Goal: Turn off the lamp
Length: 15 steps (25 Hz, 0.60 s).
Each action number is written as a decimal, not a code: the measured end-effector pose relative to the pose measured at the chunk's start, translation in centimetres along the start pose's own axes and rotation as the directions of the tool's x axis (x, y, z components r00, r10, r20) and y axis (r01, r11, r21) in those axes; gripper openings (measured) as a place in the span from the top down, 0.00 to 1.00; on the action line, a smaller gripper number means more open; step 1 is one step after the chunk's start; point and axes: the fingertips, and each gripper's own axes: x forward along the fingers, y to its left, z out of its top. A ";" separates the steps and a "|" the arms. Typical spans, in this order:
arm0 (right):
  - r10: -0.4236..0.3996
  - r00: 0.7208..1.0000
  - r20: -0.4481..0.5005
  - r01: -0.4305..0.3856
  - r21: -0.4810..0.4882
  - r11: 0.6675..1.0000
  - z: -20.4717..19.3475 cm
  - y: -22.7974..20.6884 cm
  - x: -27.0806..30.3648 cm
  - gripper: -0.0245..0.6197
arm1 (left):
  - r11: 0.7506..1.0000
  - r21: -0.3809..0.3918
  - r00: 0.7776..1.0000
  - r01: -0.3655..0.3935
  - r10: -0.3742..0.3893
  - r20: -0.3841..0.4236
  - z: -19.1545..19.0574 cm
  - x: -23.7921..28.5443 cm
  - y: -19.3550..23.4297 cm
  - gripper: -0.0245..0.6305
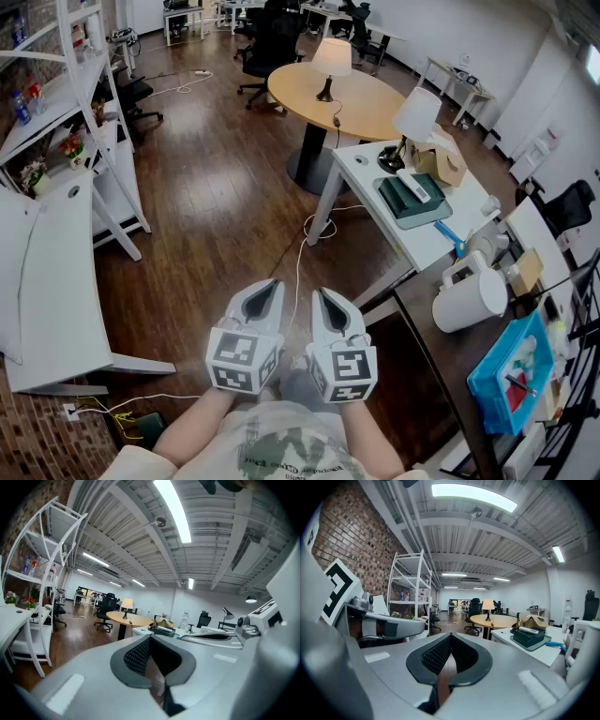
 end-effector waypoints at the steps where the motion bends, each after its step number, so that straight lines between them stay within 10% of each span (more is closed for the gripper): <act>1: 0.002 1.000 0.000 -0.002 0.002 1.000 0.0 -0.3 0.5 0.96 | 1.000 0.003 1.000 -0.001 0.001 -0.004 0.0 0.5 0.1 0.96; 15: 0.050 0.999 -0.003 -0.050 0.027 0.998 1.7 -7.2 12.1 0.96 | 0.998 0.062 0.998 -0.034 0.037 -0.048 2.9 12.7 4.0 0.96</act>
